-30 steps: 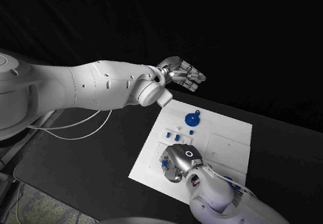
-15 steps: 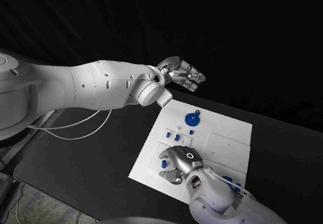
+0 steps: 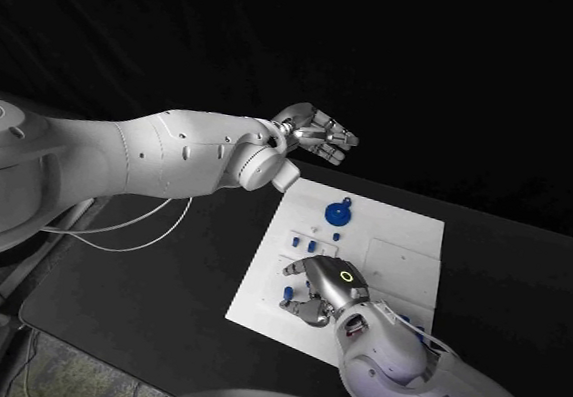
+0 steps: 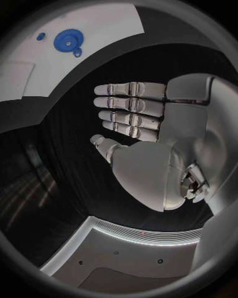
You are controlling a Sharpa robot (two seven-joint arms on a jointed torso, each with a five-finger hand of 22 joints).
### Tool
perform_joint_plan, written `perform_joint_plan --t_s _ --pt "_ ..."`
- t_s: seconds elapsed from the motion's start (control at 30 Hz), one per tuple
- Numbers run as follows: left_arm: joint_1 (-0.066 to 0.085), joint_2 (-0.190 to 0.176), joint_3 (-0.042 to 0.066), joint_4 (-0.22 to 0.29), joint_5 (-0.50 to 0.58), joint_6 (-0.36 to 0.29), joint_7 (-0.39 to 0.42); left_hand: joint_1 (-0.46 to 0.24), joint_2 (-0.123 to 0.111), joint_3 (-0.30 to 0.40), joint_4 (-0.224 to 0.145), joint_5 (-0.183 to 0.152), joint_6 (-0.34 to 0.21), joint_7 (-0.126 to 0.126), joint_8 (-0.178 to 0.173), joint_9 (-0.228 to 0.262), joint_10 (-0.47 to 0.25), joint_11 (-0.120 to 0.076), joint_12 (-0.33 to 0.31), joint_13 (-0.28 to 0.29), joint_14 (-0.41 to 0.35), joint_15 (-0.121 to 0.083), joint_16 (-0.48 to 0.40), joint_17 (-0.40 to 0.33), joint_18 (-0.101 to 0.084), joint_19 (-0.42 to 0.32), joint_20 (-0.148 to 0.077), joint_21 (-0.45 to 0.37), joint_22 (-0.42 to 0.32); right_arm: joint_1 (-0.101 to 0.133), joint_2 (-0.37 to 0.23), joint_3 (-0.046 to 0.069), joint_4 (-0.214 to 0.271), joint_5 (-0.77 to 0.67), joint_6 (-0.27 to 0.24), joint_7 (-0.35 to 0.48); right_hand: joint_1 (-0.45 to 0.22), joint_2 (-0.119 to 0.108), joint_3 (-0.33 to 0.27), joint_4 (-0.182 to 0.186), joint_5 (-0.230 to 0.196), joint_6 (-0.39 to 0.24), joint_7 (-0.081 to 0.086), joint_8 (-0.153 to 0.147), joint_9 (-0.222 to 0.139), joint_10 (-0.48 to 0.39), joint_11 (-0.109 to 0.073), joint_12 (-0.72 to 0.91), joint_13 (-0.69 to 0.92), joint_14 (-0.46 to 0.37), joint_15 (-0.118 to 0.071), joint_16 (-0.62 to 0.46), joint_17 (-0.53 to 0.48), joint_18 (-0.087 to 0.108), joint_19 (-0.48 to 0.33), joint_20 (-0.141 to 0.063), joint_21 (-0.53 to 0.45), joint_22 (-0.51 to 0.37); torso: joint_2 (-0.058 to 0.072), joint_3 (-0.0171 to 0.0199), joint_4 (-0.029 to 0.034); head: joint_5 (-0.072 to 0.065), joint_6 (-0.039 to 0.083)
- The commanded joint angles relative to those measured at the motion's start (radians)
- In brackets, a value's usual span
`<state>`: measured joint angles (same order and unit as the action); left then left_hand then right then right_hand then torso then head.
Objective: Assemble the parts on the task board
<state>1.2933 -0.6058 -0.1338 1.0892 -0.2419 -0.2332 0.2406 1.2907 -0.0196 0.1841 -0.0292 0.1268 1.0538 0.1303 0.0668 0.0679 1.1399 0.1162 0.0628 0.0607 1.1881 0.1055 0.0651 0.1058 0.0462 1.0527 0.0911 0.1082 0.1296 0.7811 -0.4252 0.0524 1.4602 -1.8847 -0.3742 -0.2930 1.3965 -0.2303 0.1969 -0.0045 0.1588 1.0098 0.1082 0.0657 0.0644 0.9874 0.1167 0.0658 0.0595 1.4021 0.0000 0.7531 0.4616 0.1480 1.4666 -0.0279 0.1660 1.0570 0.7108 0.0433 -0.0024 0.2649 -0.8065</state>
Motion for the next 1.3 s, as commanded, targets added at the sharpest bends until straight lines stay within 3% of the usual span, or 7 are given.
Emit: perform_joint_plan --t_s 0.03,0.2,0.43,0.57,0.83,1.0,1.3 --pt "0.0 -0.003 0.001 0.001 -0.001 0.015 0.005 0.004 0.006 -0.005 -0.001 -0.004 -0.005 0.003 -0.002 -0.001 -0.002 0.005 -0.003 -0.001 0.002 0.002 -0.002 0.002 0.004 0.003 0.0 0.006 -0.001 0.0 -0.023 0.022 0.026 0.096 -0.075 0.027 -0.01 0.016 0.003 -0.009 0.003 0.003 -0.004 -0.003 -0.001 0.028 -0.007 0.011 -0.001 0.006 -0.006 0.008 0.0 0.012 0.02 0.002 0.007 0.0 -0.001 0.0006 -0.0015 -0.014 0.013" --pt "-0.002 -0.015 0.001 0.008 -0.003 0.023 0.01 0.005 0.006 -0.005 -0.001 -0.004 -0.005 0.002 -0.002 -0.001 0.0 0.005 -0.003 -0.001 0.003 0.002 -0.002 0.002 0.004 0.003 0.0 0.007 -0.002 0.0 -0.096 0.096 0.083 0.209 -0.091 0.039 -0.139 0.08 0.023 0.03 0.128 0.101 -0.003 0.007 0.008 0.225 -0.059 0.048 0.001 0.02 -0.035 0.018 0.005 -0.013 0.029 -0.021 0.022 0.006 -0.001 -0.0002 -0.003 -0.047 0.04" --pt "-0.008 -0.05 0.001 0.017 -0.001 0.072 0.088 -0.029 -0.029 -0.047 0.007 -0.009 -0.027 -0.003 -0.003 -0.002 -0.027 0.009 -0.002 0.0 -0.011 0.008 -0.002 0.0 0.0 -0.011 0.007 -0.001 -0.007 0.001 -0.244 0.203 0.138 0.482 0.053 0.024 -0.17 0.1 0.057 -0.003 0.07 0.11 -0.011 -0.003 0.009 0.333 -0.085 0.036 0.01 0.026 -0.053 0.02 0.017 -0.042 0.028 -0.047 0.031 0.012 -0.01 0.0007 -0.016 -0.081 0.068" --pt "-0.013 -0.07 0.001 0.023 0.003 0.091 0.127 -0.026 -0.007 -0.177 0.006 0.001 -0.055 -0.013 -0.001 0.0 -0.053 0.003 -0.002 0.0 -0.022 0.008 -0.003 0.006 0.001 -0.014 0.011 -0.006 -0.016 0.012 -0.326 0.236 0.146 0.596 0.173 0.005 -0.179 0.125 0.029 -0.027 0.041 0.097 -0.01 -0.003 0.007 0.364 -0.103 0.102 0.052 0.02 -0.064 0.04 0.049 -0.039 0.029 -0.057 0.059 0.045 -0.018 0.0025 -0.0267 -0.101 0.078" --pt "-0.031 -0.101 0.001 0.044 0.004 0.103 0.154 -0.022 0.015 -0.219 -0.008 0.002 -0.081 -0.013 -0.002 -0.003 -0.03 0.0 -0.002 0.0 0.0 0.001 -0.003 0.009 -0.003 -0.008 0.005 -0.003 -0.022 0.023 -0.428 0.25 0.15 0.697 0.276 -0.126 -0.211 0.196 0.005 -0.044 -0.006 0.115 -0.034 -0.003 0.019 0.258 -0.142 0.623 0.613 0.031 -0.094 0.147 0.226 -0.077 0.037 -0.088 0.201 0.158 -0.033 0.0025 -0.038 -0.149 0.091" --pt "-0.035 -0.128 0.001 0.069 0.007 0.096 0.161 -0.039 -0.004 -0.22 -0.003 0.002 -0.114 -0.031 0.0 -0.003 -0.014 -0.007 -0.002 0.001 0.006 0.002 -0.003 0.009 -0.004 -0.007 0.004 -0.001 -0.024 0.025 -0.468 0.252 0.149 0.712 0.348 -0.236 -0.27 0.144 0.152 -0.026 -0.061 0.125 -0.034 -0.001 0.035 0.269 -0.145 0.748 0.83 0.023 -0.089 0.257 0.413 -0.074 0.037 -0.084 0.299 0.218 -0.036 -0.0011 -0.0437 -0.166 0.086" --pt "-0.035 -0.179 0.001 0.115 0.071 0.095 0.154 -0.06 -0.006 -0.218 0.016 -0.011 -0.065 -0.016 -0.001 -0.002 0.017 -0.01 -0.001 0.001 0.086 -0.024 0.001 0.03 -0.028 0.007 -0.023 0.006 -0.026 0.025 -0.477 0.253 0.134 0.759 0.413 -0.333 -0.301 0.111 0.114 0.023 -0.063 0.146 -0.047 -0.002 0.104 0.3 -0.147 0.804 0.968 0.032 -0.09 0.262 0.503 -0.073 0.034 -0.084 0.296 0.233 -0.042 -0.0068 -0.055 -0.167 0.066"
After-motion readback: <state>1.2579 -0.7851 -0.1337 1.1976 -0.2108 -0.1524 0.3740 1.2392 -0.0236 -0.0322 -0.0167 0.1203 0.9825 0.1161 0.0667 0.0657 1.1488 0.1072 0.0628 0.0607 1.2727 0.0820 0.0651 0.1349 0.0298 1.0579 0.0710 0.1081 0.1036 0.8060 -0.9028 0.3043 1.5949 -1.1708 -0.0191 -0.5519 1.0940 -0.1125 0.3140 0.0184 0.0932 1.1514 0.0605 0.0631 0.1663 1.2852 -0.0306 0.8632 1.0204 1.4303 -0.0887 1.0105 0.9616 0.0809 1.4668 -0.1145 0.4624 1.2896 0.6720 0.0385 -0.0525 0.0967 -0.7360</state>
